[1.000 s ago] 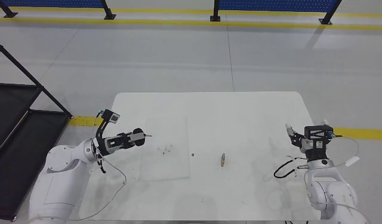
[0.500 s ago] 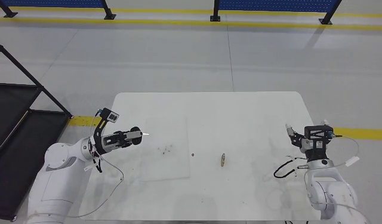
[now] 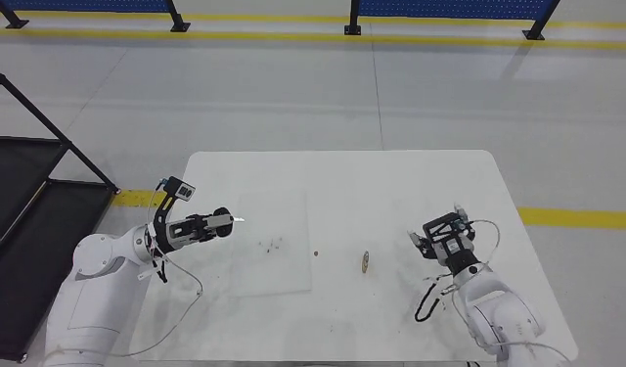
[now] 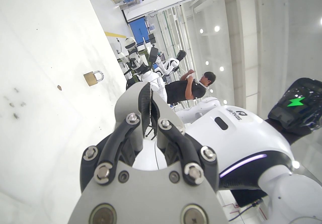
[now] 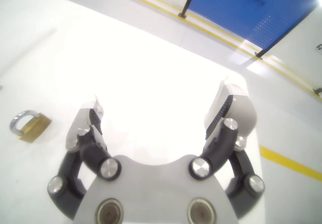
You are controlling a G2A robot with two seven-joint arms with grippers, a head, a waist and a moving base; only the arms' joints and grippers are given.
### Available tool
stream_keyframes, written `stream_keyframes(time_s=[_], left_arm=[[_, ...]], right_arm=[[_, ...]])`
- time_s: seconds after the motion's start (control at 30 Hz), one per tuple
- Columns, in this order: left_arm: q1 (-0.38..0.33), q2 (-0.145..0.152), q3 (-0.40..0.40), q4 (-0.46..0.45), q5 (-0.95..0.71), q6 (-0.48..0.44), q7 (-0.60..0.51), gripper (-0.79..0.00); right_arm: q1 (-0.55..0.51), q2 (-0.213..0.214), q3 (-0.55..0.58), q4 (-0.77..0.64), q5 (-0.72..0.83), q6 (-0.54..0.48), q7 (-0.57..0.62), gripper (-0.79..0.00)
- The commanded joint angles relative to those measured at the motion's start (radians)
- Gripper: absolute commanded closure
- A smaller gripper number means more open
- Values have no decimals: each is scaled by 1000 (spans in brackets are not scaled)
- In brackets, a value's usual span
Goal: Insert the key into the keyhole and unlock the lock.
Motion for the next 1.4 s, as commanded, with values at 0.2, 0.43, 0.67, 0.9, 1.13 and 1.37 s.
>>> stream_keyframes(time_s=[0.2, 0.43, 0.67, 0.9, 1.13, 1.37], left_arm=[[0, 0, 0, 0, 0, 0, 0, 0], [0, 0, 0, 0, 0, 0, 0, 0], [0, 0, 0, 0, 0, 0, 0, 0], [0, 0, 0, 0, 0, 0, 0, 0], [0, 0, 0, 0, 0, 0, 0, 0], [0, 0, 0, 0, 0, 0, 0, 0]], right_arm=[[-6, -13, -91, -199, 141, 10, 374, -785], [92, -31, -175, -272, 264, 153, 760, -785], [254, -58, -313, -207, 221, 284, 961, -785], [365, -89, -425, -133, 178, 397, 1067, -785], [369, -91, -430, -131, 187, 397, 1069, -785], [369, -91, -430, -131, 187, 397, 1069, -785]])
